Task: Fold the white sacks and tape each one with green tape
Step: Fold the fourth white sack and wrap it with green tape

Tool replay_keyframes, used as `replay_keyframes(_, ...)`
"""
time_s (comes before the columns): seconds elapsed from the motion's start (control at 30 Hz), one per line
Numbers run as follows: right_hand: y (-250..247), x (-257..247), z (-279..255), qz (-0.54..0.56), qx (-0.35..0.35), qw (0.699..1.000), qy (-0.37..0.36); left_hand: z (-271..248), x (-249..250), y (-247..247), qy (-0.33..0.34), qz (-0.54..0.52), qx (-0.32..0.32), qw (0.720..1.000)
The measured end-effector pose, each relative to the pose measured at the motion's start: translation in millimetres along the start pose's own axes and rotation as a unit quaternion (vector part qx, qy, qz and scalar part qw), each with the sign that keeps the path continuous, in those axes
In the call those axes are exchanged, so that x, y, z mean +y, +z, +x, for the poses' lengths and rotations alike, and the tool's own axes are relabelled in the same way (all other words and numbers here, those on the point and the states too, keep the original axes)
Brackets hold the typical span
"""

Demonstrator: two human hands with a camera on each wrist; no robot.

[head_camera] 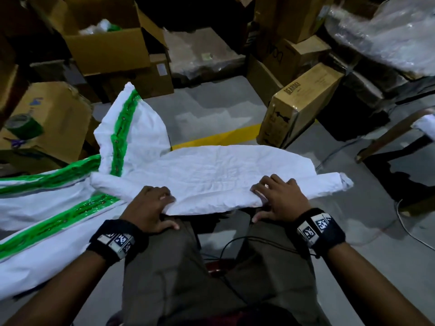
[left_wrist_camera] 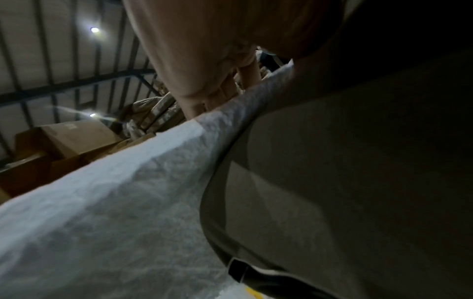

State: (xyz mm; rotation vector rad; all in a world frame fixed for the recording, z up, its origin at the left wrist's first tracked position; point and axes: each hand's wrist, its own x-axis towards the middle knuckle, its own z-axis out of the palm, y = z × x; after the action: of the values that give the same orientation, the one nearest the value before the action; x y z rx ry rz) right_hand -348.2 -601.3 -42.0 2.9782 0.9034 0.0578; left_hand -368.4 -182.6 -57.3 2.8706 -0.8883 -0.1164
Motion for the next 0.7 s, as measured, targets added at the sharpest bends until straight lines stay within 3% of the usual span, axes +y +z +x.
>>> replay_keyframes(0.1, 1.0, -0.9, 1.0, -0.022, 0.047, 0.999, 0.006, 8.7, -2.0, -1.7, -0.001, 0.07, 0.051, 0.996)
replay_keyframes(0.23, -2.3, 15.0, -4.0, -0.003, 0.112, 0.993, 0.047, 10.8, -28.7, -20.6, -0.078, 0.023, 0.097, 0.992)
replay_keyframes(0.37, 4.5, 37.0, -16.4, -0.011, 0.104, 0.99, 0.092, 12.3, -54.1, -35.3, -0.111, -0.021, 0.104, 0.988)
replay_keyframes(0.57, 5.5, 68.9, -39.6, -0.009, 0.097, 0.976, 0.195, 12.4, -84.7, -46.4, -0.151, -0.002, 0.18, 0.972)
replay_keyframes(0.7, -3.4, 80.4, -40.5, -0.005, 0.094, 0.97, 0.225, 7.5, -100.8, -44.9, -0.239, -0.049, 0.154, 0.957)
